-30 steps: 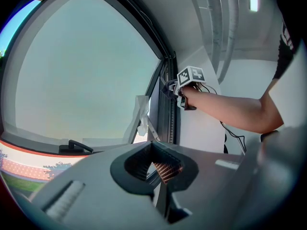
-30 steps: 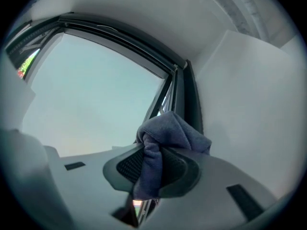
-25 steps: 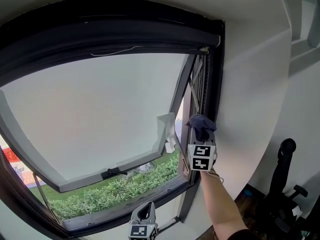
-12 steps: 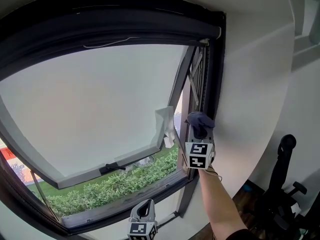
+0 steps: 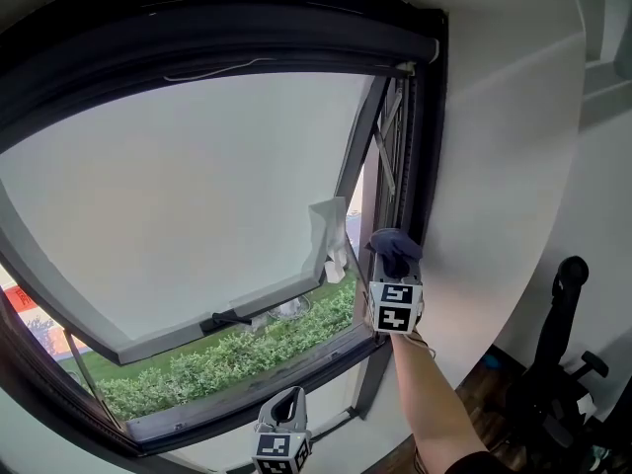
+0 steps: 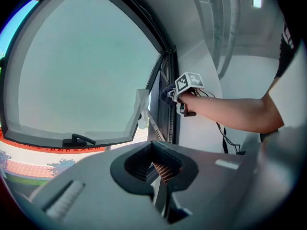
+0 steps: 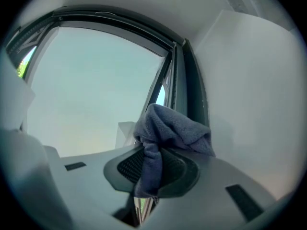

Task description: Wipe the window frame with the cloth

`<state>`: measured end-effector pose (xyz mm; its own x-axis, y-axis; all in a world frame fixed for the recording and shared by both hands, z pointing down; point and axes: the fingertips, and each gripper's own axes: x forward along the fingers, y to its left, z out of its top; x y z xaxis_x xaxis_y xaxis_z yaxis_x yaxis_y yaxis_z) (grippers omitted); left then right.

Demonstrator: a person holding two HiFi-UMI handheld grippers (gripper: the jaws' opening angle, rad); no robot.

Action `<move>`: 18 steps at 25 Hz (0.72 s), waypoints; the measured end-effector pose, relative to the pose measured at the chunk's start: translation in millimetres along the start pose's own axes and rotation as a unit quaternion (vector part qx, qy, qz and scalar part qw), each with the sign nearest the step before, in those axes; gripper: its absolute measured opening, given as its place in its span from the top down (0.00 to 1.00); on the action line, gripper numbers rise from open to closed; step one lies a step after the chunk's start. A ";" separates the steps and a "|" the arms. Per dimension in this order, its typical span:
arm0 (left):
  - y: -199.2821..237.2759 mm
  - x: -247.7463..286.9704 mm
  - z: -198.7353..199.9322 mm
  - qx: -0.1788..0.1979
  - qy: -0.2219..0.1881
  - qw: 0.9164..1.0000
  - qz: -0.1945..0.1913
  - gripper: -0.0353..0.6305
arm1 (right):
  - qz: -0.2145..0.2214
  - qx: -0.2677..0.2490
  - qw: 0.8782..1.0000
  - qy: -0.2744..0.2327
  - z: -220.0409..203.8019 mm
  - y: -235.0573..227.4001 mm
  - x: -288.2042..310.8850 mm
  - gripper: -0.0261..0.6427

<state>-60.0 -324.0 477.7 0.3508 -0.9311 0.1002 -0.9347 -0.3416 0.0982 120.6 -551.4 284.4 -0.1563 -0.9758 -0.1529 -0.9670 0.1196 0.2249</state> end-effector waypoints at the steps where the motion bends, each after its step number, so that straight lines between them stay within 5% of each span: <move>1: 0.7 -1.0 -0.2 0.001 0.000 1.000 0.000 0.93 | 0.001 0.001 1.000 0.005 -3.3 0.8 -0.2 0.86; 18: 7.5 -7.4 -17.3 0.021 0.004 1.000 0.002 0.93 | 0.009 0.022 0.999 0.038 -42.8 9.6 -3.9 0.86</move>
<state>-68.6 -317.5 494.9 0.3469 -0.9317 0.1080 -0.9378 -0.3427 0.0557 120.5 -554.3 328.3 -0.1587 -0.9845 -0.0745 -0.9725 0.1429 0.1837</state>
